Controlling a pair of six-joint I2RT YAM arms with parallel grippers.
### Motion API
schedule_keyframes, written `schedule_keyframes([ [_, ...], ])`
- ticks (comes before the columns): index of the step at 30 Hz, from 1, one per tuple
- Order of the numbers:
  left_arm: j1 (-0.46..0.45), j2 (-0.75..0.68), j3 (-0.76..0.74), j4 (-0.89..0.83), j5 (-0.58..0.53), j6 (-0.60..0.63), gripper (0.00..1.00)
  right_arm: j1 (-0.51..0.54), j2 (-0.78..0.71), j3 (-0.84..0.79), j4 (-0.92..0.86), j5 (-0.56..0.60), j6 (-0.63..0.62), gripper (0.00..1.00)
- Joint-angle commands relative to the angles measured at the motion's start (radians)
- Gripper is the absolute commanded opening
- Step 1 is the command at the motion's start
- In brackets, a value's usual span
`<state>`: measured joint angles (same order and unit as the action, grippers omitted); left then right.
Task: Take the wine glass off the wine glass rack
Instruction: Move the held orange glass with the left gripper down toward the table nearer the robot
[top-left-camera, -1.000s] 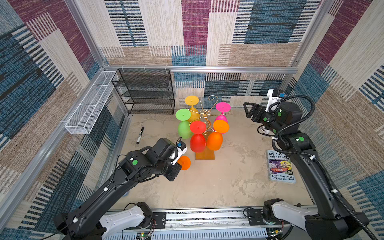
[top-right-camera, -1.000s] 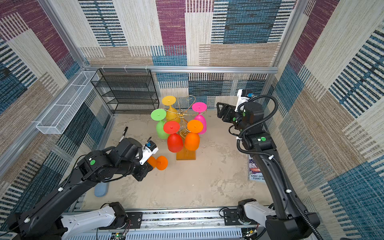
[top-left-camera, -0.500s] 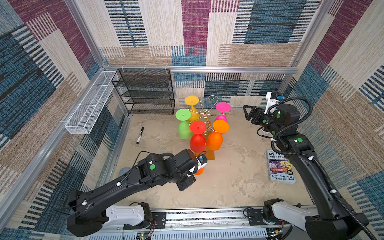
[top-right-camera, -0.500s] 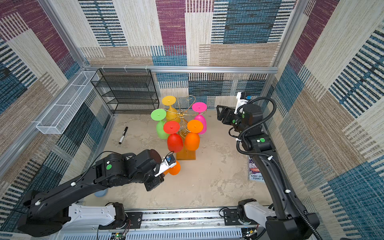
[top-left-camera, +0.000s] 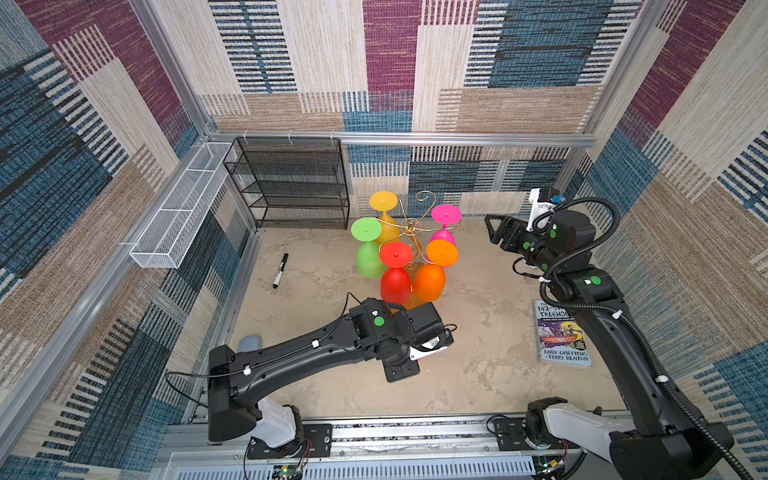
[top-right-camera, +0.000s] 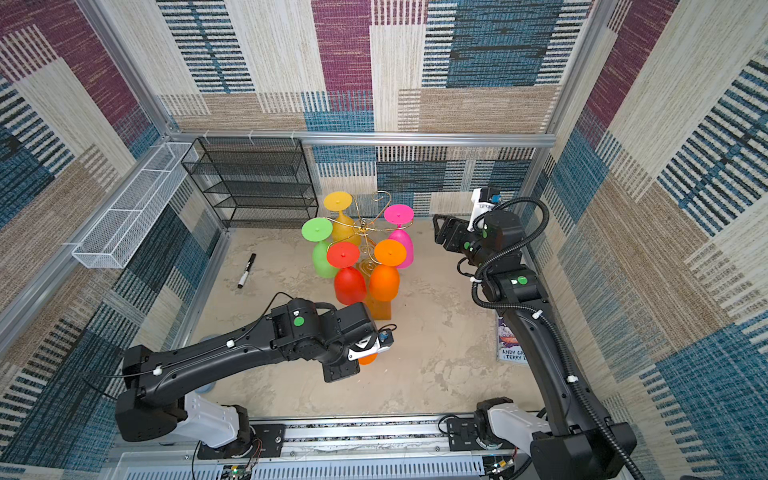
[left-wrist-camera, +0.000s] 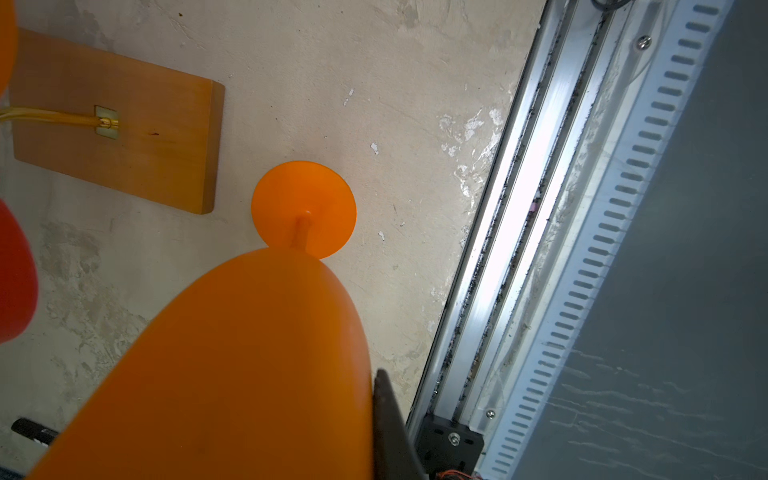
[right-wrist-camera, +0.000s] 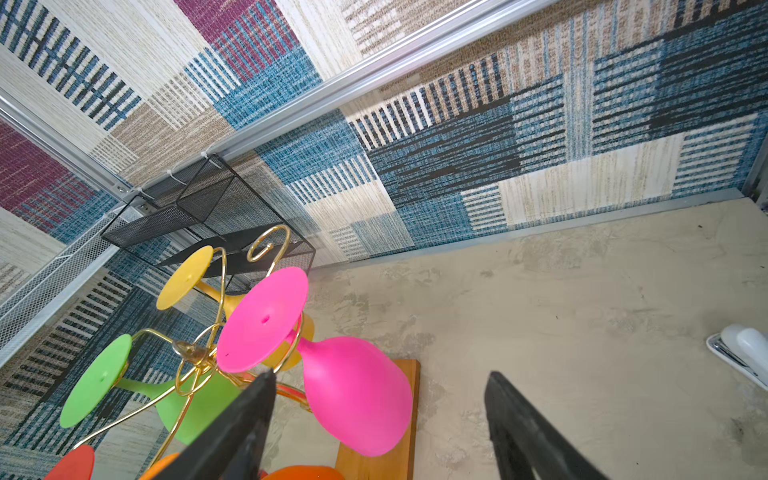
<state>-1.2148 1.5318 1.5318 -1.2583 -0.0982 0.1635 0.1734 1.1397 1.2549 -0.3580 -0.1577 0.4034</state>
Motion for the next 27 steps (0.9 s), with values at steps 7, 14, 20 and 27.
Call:
schedule_keyframes([
  [7, 0.008, 0.156, 0.089, -0.067, 0.042, 0.120, 0.00, -0.008, -0.015, -0.029, 0.042, -0.028, 0.002, 0.80],
  [14, 0.035, 0.247, 0.119, -0.125, 0.084, 0.129, 0.00, -0.010, -0.024, -0.035, 0.051, -0.044, 0.014, 0.80],
  [20, 0.048, 0.260, 0.114, -0.125, 0.126, 0.143, 0.00, -0.011, -0.028, -0.036, 0.047, -0.042, 0.014, 0.80],
  [27, 0.061, 0.281, 0.116, -0.125, 0.121, 0.148, 0.06, -0.011, -0.027, -0.037, 0.047, -0.049, 0.017, 0.80],
])
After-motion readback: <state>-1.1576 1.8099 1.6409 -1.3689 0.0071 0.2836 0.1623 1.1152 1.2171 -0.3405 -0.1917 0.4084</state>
